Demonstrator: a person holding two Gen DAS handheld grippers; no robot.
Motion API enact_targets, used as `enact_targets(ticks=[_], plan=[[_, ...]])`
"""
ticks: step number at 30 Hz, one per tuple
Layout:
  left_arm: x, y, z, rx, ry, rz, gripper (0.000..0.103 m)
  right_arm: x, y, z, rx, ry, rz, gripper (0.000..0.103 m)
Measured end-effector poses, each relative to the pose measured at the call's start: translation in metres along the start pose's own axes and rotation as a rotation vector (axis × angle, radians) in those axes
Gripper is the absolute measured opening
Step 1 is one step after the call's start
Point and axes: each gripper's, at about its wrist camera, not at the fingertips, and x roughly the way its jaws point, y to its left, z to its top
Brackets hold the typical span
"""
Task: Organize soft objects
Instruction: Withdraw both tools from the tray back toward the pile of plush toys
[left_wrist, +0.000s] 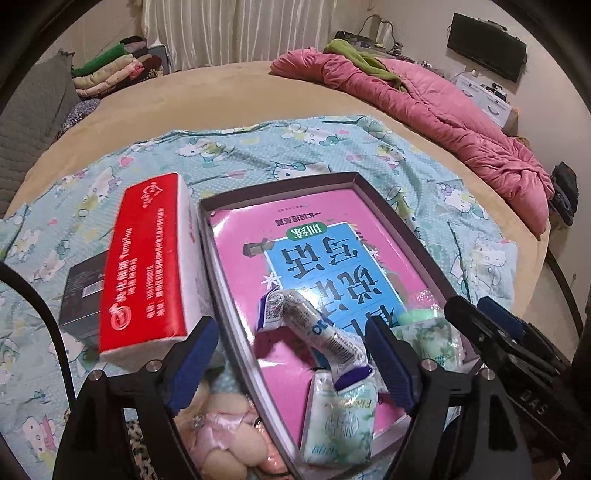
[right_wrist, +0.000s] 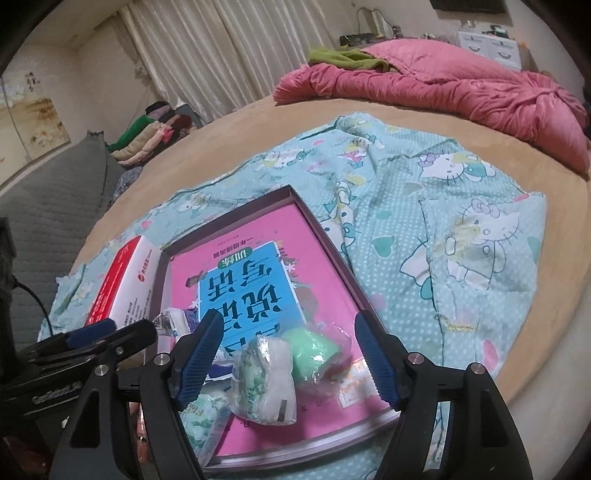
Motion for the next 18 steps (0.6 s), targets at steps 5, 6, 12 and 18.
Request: enact_targets(ticks=[5,6,12,18], plan=[[-0.012,0.003,-0.011,-0.009,0.000,0.014,0.087,-0.004,0.006,0.000,-0.031,-0.023,-0.010,0.078],[-0.013,0.003,-0.012,-0.006,-0.002,0.019,0.088,-0.005,0.007,0.000,-0.035,-0.029,-0.012,0.078],[-0.023,0.008,-0.016,-0.013,-0.014,0.030,0.088,-0.011,0.013,0.001,-0.056,-0.060,-0.015,0.080],[-0.034,0.012,-0.019,-0.014,-0.019,0.035,0.088,-0.020,0.018,0.001,-0.061,-0.096,-0.026,0.080]])
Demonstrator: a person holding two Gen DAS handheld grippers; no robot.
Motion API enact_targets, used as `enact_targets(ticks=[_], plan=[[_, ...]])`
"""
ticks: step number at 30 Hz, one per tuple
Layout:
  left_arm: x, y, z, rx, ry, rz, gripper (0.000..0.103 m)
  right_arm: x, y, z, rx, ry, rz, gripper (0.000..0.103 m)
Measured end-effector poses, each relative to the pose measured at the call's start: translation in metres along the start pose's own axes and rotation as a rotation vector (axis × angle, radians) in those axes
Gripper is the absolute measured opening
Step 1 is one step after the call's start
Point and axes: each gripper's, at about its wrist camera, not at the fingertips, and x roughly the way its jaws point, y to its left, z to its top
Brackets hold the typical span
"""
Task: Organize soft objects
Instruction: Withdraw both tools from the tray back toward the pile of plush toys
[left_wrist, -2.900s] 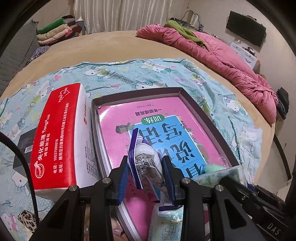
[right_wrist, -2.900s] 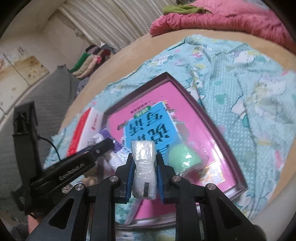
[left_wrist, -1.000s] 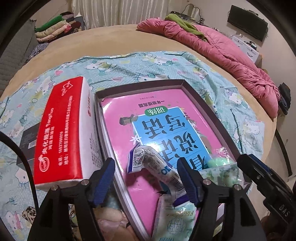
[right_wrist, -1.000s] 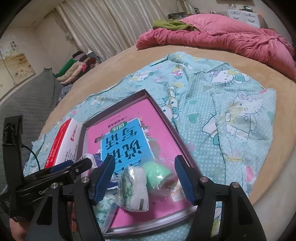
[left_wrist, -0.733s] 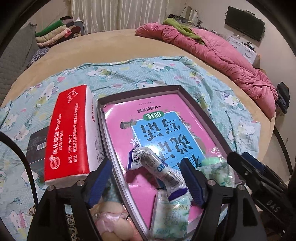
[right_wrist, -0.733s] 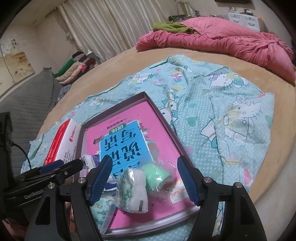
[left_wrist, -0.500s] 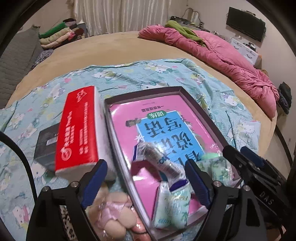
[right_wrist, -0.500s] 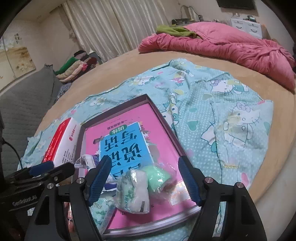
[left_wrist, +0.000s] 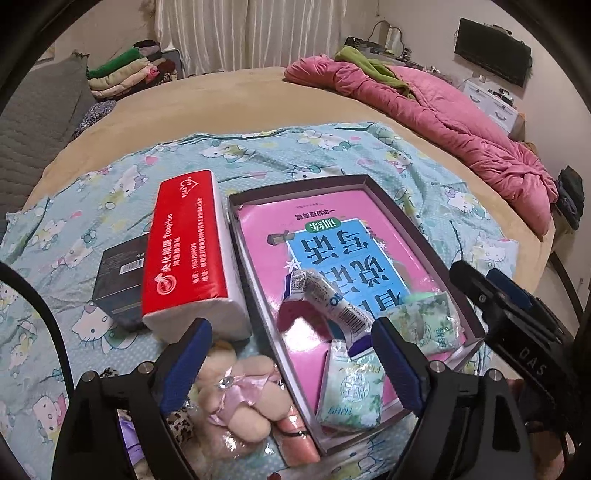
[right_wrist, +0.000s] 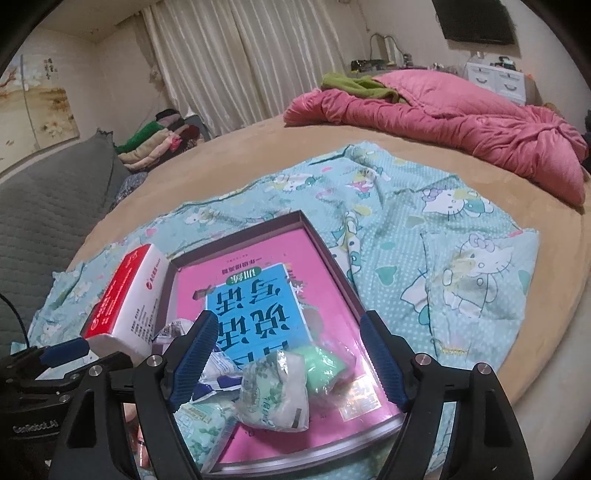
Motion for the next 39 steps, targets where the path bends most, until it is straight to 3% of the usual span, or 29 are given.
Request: enact_targets(ticks=[11,39], plan=[[-0.019,0.014,-0.005,-0.009,-0.025,0.018,0.088,-0.026,0.010,0.004,0.015,-0.081,-0.026,0.081],[-0.050,0.057,-0.019,-0.058,-0.056,0.028,0.088,-0.049,0.054,0.001,-0.087,-0.111,-0.025,0.081]])
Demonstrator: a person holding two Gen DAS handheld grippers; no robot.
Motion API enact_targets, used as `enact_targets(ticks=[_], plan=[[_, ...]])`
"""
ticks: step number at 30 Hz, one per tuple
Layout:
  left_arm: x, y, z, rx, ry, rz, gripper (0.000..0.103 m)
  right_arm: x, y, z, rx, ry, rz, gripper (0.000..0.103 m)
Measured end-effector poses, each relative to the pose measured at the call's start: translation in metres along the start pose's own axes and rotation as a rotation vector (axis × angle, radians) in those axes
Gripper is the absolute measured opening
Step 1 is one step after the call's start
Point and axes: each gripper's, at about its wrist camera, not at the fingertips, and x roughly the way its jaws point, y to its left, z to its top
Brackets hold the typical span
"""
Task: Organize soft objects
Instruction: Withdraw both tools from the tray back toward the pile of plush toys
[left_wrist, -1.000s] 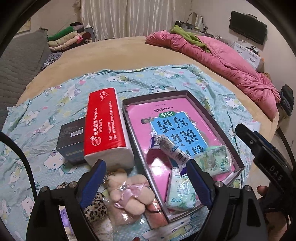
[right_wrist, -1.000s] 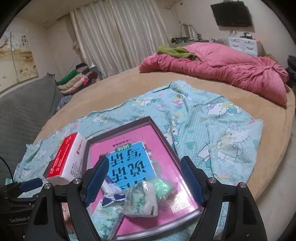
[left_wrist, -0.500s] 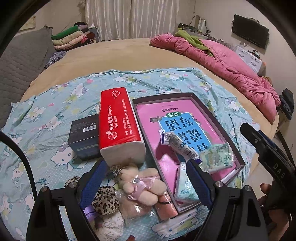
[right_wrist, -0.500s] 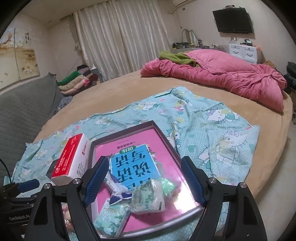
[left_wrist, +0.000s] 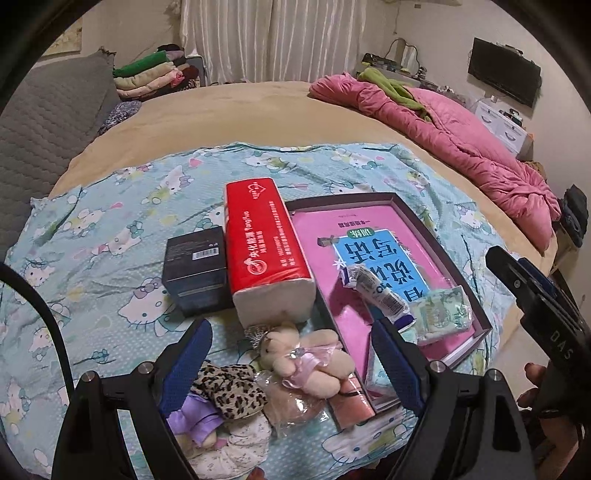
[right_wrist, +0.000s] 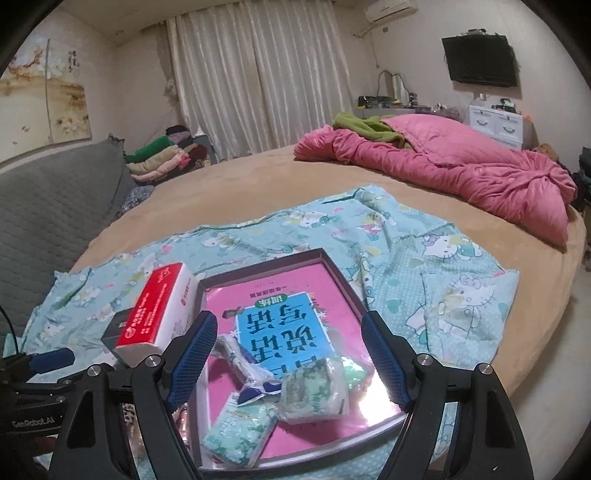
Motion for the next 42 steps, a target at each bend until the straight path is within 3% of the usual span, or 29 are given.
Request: enact_targets(ticks=[11,24,32,39,42], plan=[[-0.022,0.030,0.002,-0.049,-0.034,-0.006,0.088,-0.011,0.023,0.003,-0.053,-0.001,0.055,0.082],[-0.041,0.104,-0.003,-0.174,-0.040,0.049,0.088,-0.017,0.061,-0.001,-0.145,0.017,0.135,0.082],[-0.045,0.127,-0.013,-0.206,-0.025,0.071,0.088,-0.019,0.072,-0.005,-0.166,0.037,0.162,0.082],[-0.044,0.135,-0.027,-0.223,0.008,0.052,0.088,-0.021,0.084,-0.011,-0.195,0.059,0.189,0.082],[-0.039,0.137,-0.037,-0.244,0.037,0.009,0.088,-0.022,0.089,-0.014,-0.197,0.071,0.204,0.082]])
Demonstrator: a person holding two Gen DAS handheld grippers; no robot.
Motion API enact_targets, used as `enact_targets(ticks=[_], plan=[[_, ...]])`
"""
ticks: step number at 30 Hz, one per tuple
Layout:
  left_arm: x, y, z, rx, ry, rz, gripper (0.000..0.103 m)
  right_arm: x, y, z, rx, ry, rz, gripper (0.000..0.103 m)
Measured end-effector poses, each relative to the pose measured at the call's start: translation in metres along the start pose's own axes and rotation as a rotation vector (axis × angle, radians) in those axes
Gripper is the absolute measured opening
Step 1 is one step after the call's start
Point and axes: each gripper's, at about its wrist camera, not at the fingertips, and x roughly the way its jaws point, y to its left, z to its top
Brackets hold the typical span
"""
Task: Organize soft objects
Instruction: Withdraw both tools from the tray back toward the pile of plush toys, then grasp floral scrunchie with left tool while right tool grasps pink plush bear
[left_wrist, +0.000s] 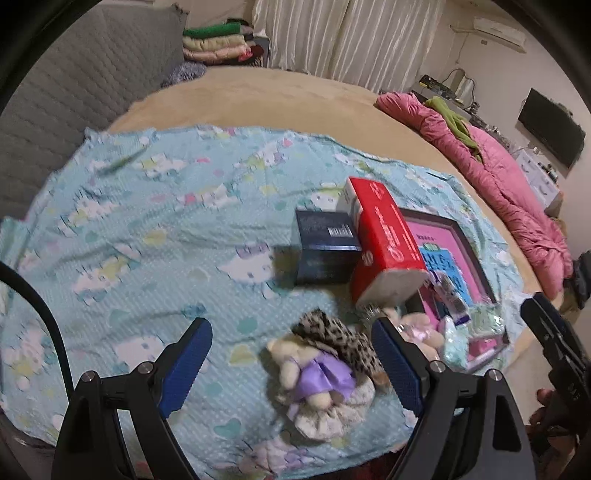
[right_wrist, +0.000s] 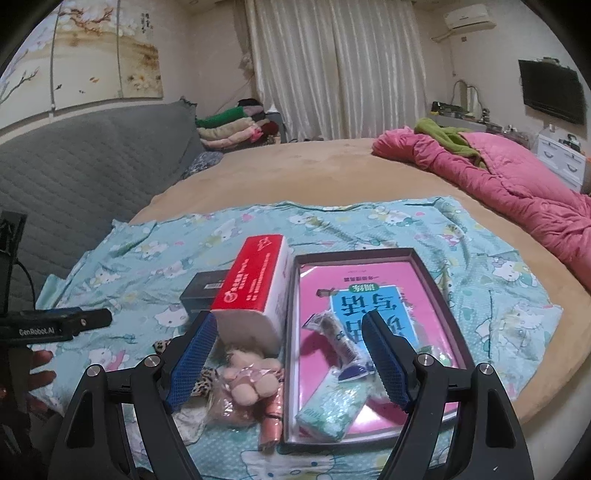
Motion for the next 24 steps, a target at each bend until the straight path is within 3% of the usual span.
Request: enact_targets(ticks=[5,13,24], plan=[[0.011,0.001,-0.018,0.019,0.045,0.017,0.088,0.003,0.009,-0.007,-0.029,0.021,0.016,0.082],[0.024,-0.001,-0.038,0.024,0.118,-0.037,0.088,0.010,0.012,-0.013,-0.050,0.055,0.024,0.082],[0.045,-0.007,-0.056,0.041,0.204,-0.053,0.088,0.035,0.020,-0.037,-0.108,0.159,0.045,0.082]])
